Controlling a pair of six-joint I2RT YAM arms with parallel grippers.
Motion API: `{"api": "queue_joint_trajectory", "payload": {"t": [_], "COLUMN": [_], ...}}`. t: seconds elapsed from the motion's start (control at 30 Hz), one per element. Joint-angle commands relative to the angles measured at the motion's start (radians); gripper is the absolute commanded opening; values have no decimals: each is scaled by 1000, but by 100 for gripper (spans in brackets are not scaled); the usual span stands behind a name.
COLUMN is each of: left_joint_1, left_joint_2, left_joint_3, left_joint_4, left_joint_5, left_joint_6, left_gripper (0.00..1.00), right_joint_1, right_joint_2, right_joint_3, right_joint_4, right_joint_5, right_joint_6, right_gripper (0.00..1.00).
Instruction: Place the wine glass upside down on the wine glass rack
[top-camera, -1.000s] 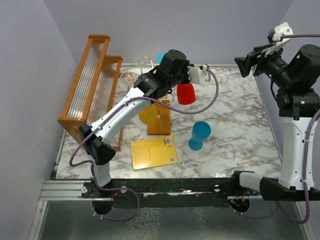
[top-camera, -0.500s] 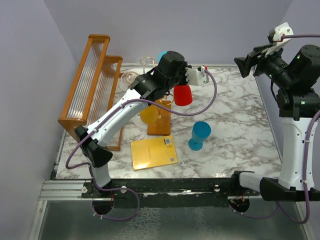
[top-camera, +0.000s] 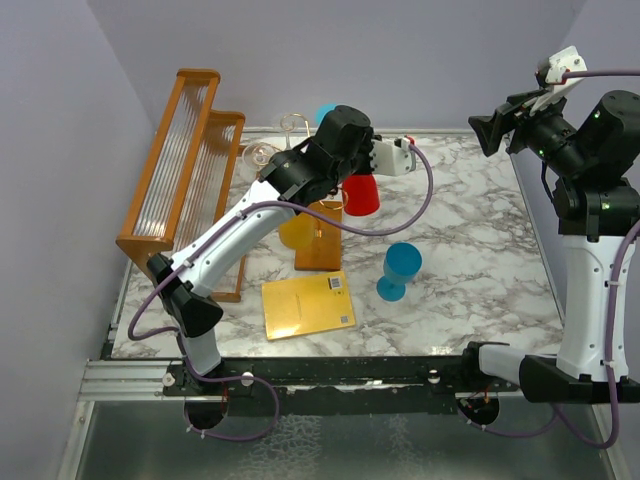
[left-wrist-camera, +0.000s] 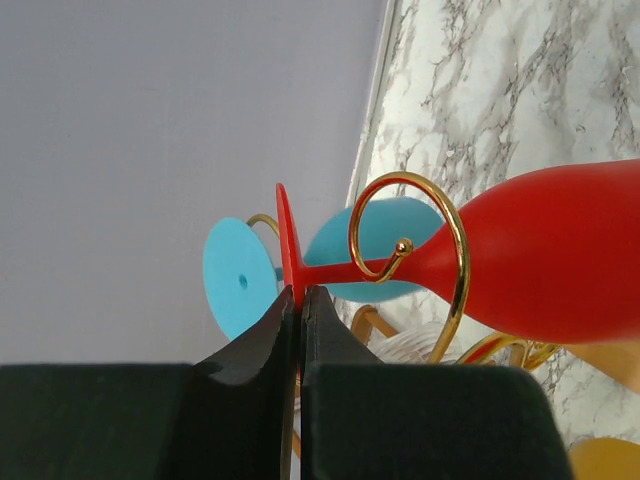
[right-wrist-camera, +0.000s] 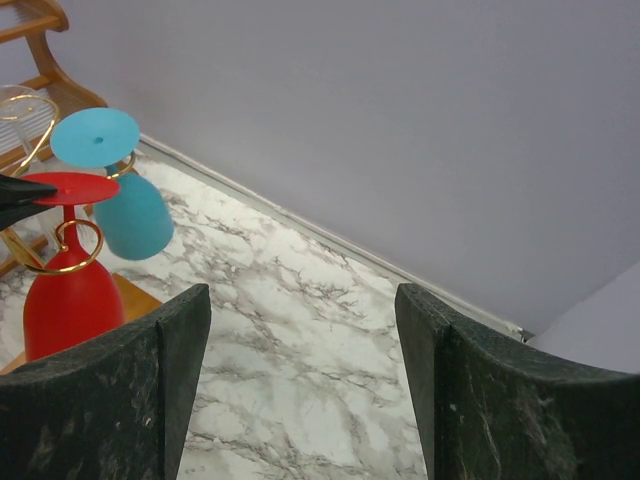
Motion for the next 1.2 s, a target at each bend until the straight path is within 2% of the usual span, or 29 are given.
{"api": "queue_joint_trajectory", "payload": {"t": [0.0,0.5,1.17], "left_joint_1": [-21,-69,-90], "left_joint_2": [-51,-63,-33], "left_joint_3": [-2,37,44], "left_joint_4": [-17,-108,-79], "left_joint_5": [-28,-20,-2], "left_joint_6": [15,13,5], "left_gripper": [0,0,0], "right_joint_1": [-5,-7,-14], "right_joint_2": [-15,-16,-19], "right_joint_3": [-8,-15,-24], "right_joint_4": [29,34,37], "right_joint_5": [-26,-27,-41], "right_joint_6": [12,12,12], "right_gripper": [74,75,75]}}
